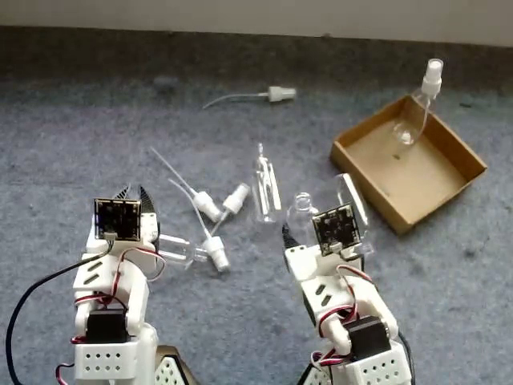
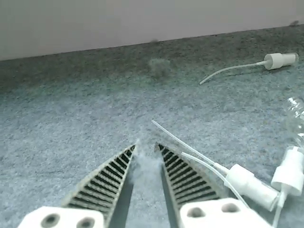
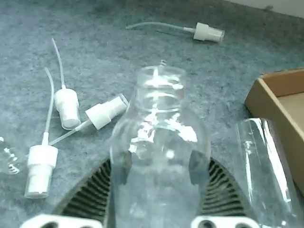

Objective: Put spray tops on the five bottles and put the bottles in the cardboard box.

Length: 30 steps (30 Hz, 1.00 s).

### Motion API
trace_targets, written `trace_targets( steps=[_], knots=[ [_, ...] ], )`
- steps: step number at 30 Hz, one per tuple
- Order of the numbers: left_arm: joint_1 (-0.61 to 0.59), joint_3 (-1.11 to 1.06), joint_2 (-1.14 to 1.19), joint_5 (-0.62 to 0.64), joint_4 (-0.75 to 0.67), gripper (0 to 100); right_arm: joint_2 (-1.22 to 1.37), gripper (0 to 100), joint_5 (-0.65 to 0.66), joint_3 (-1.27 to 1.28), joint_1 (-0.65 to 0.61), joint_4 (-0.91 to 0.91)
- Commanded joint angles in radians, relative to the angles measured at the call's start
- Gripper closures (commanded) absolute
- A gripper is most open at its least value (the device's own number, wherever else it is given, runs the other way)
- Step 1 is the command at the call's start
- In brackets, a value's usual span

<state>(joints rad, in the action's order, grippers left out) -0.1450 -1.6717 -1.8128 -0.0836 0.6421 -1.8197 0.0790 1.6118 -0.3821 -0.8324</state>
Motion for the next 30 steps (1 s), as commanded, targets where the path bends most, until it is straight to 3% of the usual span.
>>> trace_targets(
  steps=[1, 6, 12, 30],
  knots=[
    [0.074, 0.117, 0.004, -0.098, 0.127, 99, -0.018, 89.6, -0.015, 0.013, 0.019, 0.071],
    [0.148, 0.306, 0.005, -0.239, 0.342, 99, -0.018, 89.6, -0.015, 0.085, 0.024, 0.163],
    [0.153, 0.503, 0.079, -0.374, 0.52, 99, -0.018, 89.6, -0.014, 0.125, 0.024, 0.268],
    [0.188, 0.967, 1.056, -0.379, 0.557, 99, -0.018, 89.6, -0.015, 0.208, -0.048, 0.277]
  ],
)
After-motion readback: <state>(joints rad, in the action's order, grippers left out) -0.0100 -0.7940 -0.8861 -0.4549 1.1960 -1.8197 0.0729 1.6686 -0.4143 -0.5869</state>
